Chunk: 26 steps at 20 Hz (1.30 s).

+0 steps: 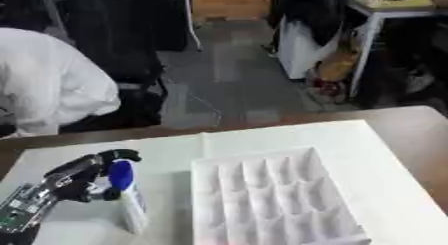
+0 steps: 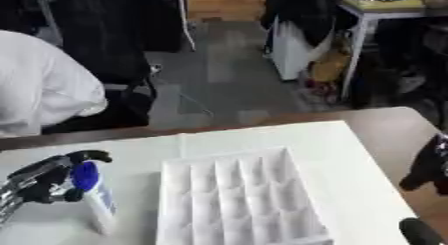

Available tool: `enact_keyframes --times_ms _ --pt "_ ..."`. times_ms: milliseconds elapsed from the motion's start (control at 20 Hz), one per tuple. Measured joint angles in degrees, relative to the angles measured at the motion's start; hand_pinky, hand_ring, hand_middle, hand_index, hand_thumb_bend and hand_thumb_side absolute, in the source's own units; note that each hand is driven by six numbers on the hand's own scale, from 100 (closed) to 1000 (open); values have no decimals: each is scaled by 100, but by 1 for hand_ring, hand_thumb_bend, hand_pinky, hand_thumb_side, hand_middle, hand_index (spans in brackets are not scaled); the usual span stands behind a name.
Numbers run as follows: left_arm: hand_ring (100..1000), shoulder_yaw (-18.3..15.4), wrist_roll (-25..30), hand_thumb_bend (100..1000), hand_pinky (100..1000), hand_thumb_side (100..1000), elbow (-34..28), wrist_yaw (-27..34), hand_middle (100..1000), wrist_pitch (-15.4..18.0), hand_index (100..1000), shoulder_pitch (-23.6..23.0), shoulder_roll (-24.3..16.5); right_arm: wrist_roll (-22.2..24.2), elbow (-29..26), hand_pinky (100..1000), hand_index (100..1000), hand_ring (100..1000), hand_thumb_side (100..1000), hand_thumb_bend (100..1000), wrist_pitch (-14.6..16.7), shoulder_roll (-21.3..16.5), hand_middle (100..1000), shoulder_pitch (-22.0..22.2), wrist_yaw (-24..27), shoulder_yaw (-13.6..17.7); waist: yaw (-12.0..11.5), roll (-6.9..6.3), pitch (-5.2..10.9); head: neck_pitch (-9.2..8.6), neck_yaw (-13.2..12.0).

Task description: Pick up objects on the table and place them in the box.

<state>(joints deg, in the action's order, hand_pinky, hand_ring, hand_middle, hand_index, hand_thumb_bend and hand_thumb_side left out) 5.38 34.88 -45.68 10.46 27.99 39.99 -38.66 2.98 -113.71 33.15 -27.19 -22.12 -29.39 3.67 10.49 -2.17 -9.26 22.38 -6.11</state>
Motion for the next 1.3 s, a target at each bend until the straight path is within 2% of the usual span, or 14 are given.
enact_keyframes --times_ms 1300 --pt "574 66 71 1000 763 502 113 -173 858 -70 946 -158 271 64 0 284 482 393 780 383 11 0 226 -95 50 -2 32 -2 4 -10 -45"
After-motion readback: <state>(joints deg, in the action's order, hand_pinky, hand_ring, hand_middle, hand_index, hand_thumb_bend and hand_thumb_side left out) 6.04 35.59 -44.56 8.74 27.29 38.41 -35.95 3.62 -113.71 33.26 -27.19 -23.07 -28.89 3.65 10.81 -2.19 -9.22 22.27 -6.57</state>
